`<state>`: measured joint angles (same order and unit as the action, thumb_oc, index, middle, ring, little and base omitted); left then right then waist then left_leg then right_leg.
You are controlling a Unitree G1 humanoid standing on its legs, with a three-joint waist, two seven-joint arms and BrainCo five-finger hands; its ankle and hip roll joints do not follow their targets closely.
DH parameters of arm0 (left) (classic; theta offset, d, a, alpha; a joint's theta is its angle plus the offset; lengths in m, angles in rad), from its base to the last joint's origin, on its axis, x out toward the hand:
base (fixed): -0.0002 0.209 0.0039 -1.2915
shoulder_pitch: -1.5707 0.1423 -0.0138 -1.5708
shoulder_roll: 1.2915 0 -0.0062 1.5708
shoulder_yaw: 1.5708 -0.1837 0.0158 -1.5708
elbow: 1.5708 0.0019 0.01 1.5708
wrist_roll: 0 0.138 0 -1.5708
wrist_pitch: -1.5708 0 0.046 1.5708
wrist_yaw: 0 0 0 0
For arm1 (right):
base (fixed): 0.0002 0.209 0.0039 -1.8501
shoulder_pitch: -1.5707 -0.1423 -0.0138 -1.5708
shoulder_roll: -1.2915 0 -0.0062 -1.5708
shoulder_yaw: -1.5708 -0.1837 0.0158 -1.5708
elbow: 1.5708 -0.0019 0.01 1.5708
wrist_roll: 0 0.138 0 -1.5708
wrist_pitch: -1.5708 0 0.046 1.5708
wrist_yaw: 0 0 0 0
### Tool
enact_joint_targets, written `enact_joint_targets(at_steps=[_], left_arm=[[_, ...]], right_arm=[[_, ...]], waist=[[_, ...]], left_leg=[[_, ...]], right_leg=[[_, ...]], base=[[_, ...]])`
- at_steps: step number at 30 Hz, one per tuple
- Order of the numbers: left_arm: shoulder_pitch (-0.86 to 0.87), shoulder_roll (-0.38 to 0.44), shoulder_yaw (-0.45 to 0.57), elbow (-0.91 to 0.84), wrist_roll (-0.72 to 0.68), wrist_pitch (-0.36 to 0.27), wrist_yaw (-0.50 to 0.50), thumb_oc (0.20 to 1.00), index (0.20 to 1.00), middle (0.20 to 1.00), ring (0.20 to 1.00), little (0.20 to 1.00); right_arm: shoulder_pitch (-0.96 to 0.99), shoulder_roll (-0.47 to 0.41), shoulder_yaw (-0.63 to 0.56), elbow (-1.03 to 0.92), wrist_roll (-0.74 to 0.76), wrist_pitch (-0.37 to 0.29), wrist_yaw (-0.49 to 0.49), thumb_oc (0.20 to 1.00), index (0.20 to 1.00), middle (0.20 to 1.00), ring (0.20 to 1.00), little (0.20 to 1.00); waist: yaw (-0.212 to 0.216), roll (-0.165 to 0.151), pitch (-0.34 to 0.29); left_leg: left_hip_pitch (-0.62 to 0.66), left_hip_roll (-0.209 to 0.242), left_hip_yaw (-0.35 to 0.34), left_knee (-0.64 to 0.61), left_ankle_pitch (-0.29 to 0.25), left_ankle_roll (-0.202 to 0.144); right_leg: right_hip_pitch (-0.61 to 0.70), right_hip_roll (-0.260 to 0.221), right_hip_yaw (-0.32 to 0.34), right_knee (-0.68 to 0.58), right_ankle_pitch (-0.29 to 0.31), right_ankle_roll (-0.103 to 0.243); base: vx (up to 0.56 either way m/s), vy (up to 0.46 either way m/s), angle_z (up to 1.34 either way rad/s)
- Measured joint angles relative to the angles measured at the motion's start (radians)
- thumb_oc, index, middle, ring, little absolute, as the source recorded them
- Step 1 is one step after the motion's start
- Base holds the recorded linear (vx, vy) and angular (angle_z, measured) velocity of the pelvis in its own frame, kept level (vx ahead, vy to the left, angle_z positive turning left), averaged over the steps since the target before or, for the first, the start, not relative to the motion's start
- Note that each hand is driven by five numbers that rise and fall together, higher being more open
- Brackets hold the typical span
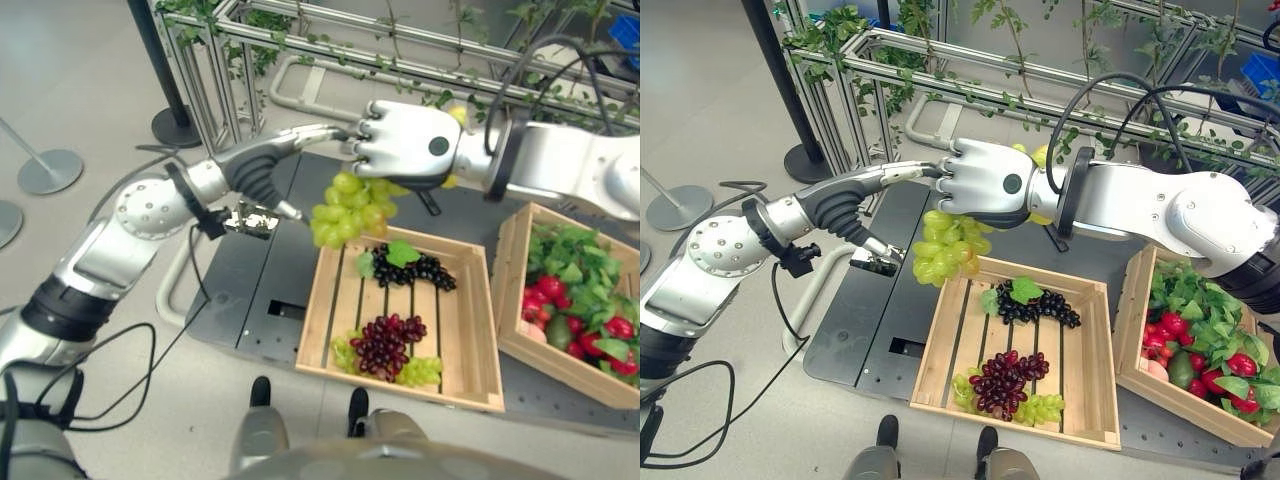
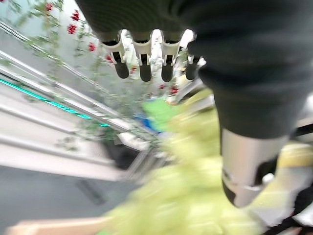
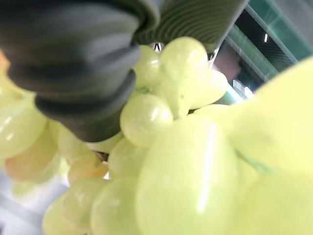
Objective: Pick up the fruits from the basket on one side to the basket on the other side
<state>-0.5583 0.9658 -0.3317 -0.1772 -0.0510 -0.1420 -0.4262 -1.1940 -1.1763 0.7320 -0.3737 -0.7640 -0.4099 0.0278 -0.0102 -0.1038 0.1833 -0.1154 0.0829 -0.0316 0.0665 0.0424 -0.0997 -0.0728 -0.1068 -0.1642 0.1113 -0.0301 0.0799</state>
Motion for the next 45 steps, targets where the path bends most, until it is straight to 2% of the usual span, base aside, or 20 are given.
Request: enact_joint_targets(at_steps=[4, 10, 15, 20, 30, 37, 45], left_arm=[[0.048, 0.0, 0.0, 0.021, 0.02, 0.01, -0.007, 1.0, 1.0, 1.0, 1.0, 1.0], [0.078, 0.062, 0.001, 0.021, 0.02, 0.01, -0.019, 1.0, 1.0, 1.0, 1.0, 1.0], [0.091, 0.069, 0.001, 0.021, 0.021, 0.01, -0.039, 1.0, 1.0, 1.0, 1.0, 1.0], [0.091, 0.076, 0.001, 0.021, 0.021, 0.01, -0.042, 1.0, 1.0, 1.0, 1.0, 1.0], [0.084, 0.076, -0.005, 0.02, 0.019, 0.01, -0.045, 1.0, 1.0, 1.0, 1.0, 1.0], [-0.043, 0.074, -0.128, 0.0, 0.013, 0.009, -0.046, 1.0, 1.0, 1.0, 1.0, 1.0], [-0.129, 0.035, -0.206, -0.001, -0.025, 0.017, -0.042, 1.0, 1.0, 1.0, 1.0, 1.0]], right_arm=[[-0.022, -0.006, -0.033, -0.056, 0.03, 0.0, -0.016, 0.2, 0.2, 0.2, 0.2, 0.2], [0.024, -0.126, -0.077, -0.05, 0.03, -0.006, -0.028, 0.2, 0.2, 0.2, 0.2, 0.2], [0.114, -0.183, -0.121, 0.013, 0.026, -0.008, -0.06, 0.2, 0.2, 0.2, 0.2, 0.2], [0.125, -0.187, -0.121, 0.023, 0.018, -0.008, -0.061, 0.2, 0.2, 0.2, 0.2, 0.2], [0.125, -0.148, -0.087, 0.022, 0.018, -0.009, -0.055, 0.2, 0.2, 0.2, 0.2, 0.2], [0.098, -0.038, 0.069, 0.045, 0.019, -0.023, -0.007, 0.2, 0.2, 0.2, 0.2, 0.2], [0.098, 0.026, 0.087, 0.084, 0.019, -0.024, 0.009, 0.2, 0.2, 0.2, 0.2, 0.2]], waist=[[0.0, -0.002, 0.001], [-0.002, -0.025, 0.011], [-0.002, -0.026, 0.011], [-0.004, -0.027, 0.011], [-0.001, -0.029, 0.009], [-0.001, -0.032, 0.007], [0.0, -0.031, 0.007]], left_leg=[[0.0, 0.0, 0.0, 0.001, 0.0, -0.001], [0.0, 0.0, 0.0, 0.008, -0.001, 0.001], [0.0, 0.0, 0.001, 0.015, -0.005, 0.001], [0.0, 0.0, 0.002, 0.016, -0.005, 0.001], [0.0, 0.0, 0.002, 0.02, -0.005, 0.001], [-0.002, 0.0, 0.001, 0.03, -0.005, 0.001], [-0.01, 0.0, -0.004, 0.037, -0.005, 0.001]], right_leg=[[0.001, 0.0, 0.001, 0.001, 0.0, 0.0], [0.001, -0.001, 0.002, 0.005, 0.0, 0.0], [0.001, -0.001, 0.004, 0.009, 0.0, 0.0], [0.0, -0.001, 0.006, 0.011, 0.0, 0.0], [0.0, -0.001, 0.007, 0.016, 0.0, 0.0], [-0.002, -0.002, 0.007, 0.026, 0.0, -0.001], [-0.006, -0.002, 0.005, 0.031, 0.0, -0.001]], base=[[0.0, 0.0, 0.0], [0.0, 0.0, 0.0], [0.0, 0.0, 0.0], [0.0, 0.0, 0.0], [0.0, 0.0, 0.0], [0.0, 0.0, 0.0], [0.0, 0.0, 0.01]])
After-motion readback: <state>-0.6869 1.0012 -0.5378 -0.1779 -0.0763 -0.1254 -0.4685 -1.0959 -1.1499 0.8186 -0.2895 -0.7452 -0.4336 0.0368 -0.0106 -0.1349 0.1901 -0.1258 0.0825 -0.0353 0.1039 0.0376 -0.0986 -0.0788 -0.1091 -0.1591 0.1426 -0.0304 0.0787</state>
